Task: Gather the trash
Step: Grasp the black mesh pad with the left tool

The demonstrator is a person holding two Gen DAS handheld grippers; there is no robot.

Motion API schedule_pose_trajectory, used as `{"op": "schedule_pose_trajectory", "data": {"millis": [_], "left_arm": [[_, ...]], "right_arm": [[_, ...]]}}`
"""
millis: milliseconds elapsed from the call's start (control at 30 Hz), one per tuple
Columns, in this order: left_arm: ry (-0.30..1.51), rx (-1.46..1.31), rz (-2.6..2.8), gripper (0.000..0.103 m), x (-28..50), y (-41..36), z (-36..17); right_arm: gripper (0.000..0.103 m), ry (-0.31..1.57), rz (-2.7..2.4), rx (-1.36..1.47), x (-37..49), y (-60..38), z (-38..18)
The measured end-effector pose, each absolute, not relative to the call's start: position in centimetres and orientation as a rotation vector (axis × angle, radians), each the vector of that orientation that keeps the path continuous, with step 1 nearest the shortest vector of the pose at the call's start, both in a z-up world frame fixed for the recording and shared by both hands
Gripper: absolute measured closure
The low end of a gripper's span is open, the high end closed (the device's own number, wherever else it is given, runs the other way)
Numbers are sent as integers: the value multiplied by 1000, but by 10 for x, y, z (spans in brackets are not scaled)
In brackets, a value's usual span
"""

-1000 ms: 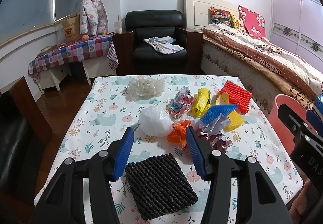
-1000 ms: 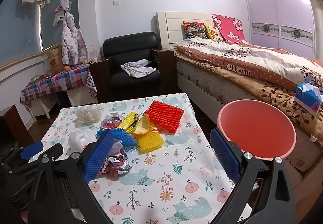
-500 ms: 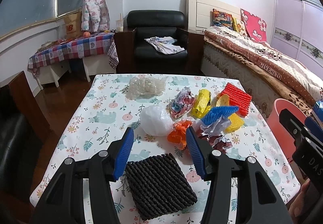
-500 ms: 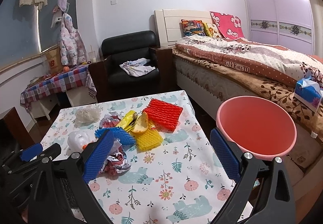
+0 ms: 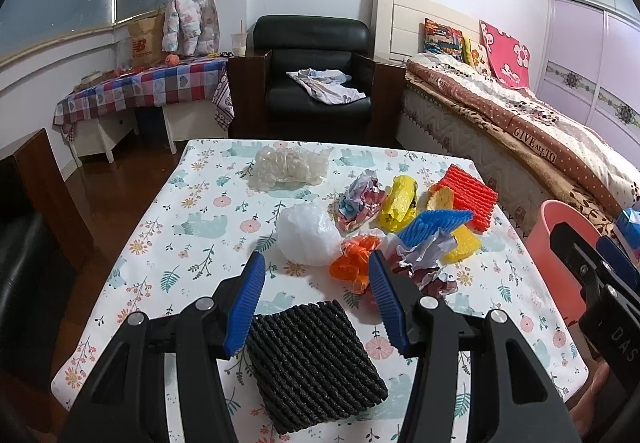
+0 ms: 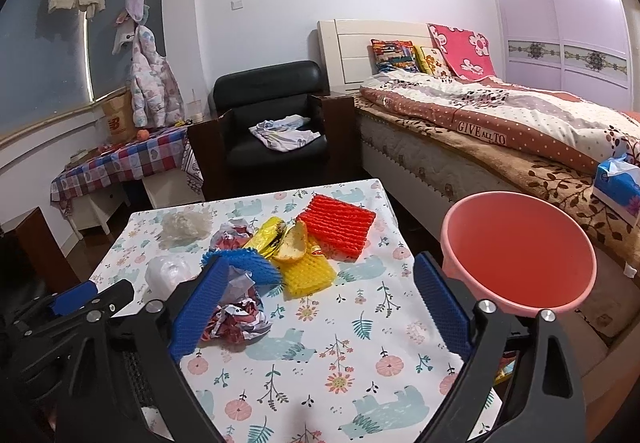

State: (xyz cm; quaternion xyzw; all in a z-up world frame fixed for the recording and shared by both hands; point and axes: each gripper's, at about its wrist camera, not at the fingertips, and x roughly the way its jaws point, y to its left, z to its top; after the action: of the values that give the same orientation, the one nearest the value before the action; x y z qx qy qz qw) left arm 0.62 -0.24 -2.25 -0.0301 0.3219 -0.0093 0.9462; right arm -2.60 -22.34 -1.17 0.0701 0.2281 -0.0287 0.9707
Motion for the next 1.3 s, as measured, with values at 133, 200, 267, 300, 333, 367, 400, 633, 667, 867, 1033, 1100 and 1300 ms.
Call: {"op": "schedule_pose_trajectory", "data": {"millis": [133,200,267,300,333,367,400,633,667,867,1033,1100,1300], "left_arm": [[657,-56,-25,50,7,-2,-24],[652,-55,-32,50,6,0,-23],[643,-54,-35,50,5,2,-21],[639,-53,-37,50,6,4,-20],[637,-56,-38,50,6,5,-19],[635,-61,-39,50,6,7,-19],[634,-66,-40,50,7,9,-18],[617,-71,-53,50,8,17,-12],[614,-71,-55,50,8,19,-11],[579,-85,-60,50,8,37,0],[545,-69,-43,50,5,52,9],[544,-68,-37,50,6,58,9],[582,-65,-13,50,8,73,-2]], "right_arm": [[19,463,-44,135,-26,-221,-12],[20,466,-39,130,-26,-220,-12],[21,467,-32,130,-26,-219,-12],[22,468,-27,130,-26,-219,-12],[22,469,-23,130,-26,-219,-12],[23,470,-21,129,-26,-219,-12],[23,472,-18,128,-25,-218,-13],[25,481,10,134,-24,-220,-14],[25,483,16,133,-24,-219,-14],[33,500,58,134,-22,-218,-17],[35,507,88,130,-21,-216,-20],[36,513,100,132,-21,-215,-21],[37,527,133,138,-20,-215,-25]]}}
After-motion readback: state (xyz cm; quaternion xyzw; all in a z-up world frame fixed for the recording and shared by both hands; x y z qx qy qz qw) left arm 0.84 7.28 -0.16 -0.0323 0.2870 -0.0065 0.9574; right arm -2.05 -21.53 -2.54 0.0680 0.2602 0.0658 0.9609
